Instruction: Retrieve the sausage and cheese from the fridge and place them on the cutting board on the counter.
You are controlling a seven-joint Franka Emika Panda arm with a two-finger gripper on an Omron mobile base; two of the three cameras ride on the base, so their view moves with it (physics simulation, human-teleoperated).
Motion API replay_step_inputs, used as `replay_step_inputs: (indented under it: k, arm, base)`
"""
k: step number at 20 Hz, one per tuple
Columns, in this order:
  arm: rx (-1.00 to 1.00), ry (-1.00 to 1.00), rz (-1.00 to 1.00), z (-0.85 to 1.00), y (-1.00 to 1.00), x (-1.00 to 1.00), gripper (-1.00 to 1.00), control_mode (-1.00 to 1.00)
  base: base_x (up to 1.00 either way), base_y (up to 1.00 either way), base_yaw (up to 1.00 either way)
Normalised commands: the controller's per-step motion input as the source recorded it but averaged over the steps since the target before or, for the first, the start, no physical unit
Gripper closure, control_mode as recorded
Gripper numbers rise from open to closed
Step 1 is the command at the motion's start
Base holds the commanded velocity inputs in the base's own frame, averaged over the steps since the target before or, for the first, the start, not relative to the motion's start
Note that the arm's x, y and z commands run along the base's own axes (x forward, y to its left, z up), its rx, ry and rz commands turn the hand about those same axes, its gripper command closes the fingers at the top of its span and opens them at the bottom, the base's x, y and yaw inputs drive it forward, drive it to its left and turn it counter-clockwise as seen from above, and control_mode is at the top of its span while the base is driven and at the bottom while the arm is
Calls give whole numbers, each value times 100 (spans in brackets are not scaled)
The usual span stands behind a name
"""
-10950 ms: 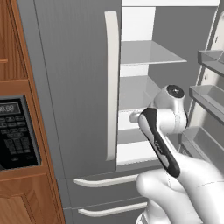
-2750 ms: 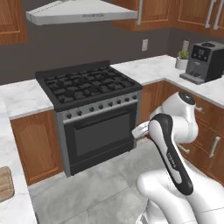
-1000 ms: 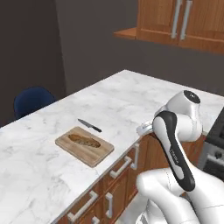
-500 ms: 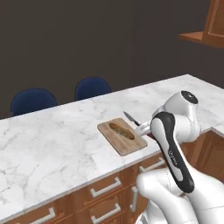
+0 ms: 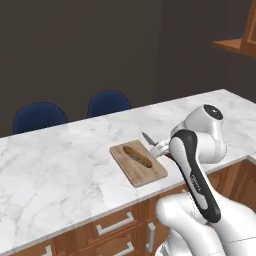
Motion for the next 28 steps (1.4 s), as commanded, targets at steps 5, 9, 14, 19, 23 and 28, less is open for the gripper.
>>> replay_step_inputs:
  k: [5,9,14,19,23,28]
  arm:
    - [0,0,0,0,0,0,100,100]
    - [0,0,0,0,0,0,100,100]
    - [0,0,0,0,0,0,100,100]
    - [0,0,0,0,0,0,100,100]
    - [0,0,0,0,0,0,100,100]
    - [0,0,0,0,0,0,100,100]
  base:
    - [73,-15,8]
    - [66,-9,25]
    - [63,-8,29]
    - [63,-4,28]
    - [35,2,19]
    - [0,0,0]
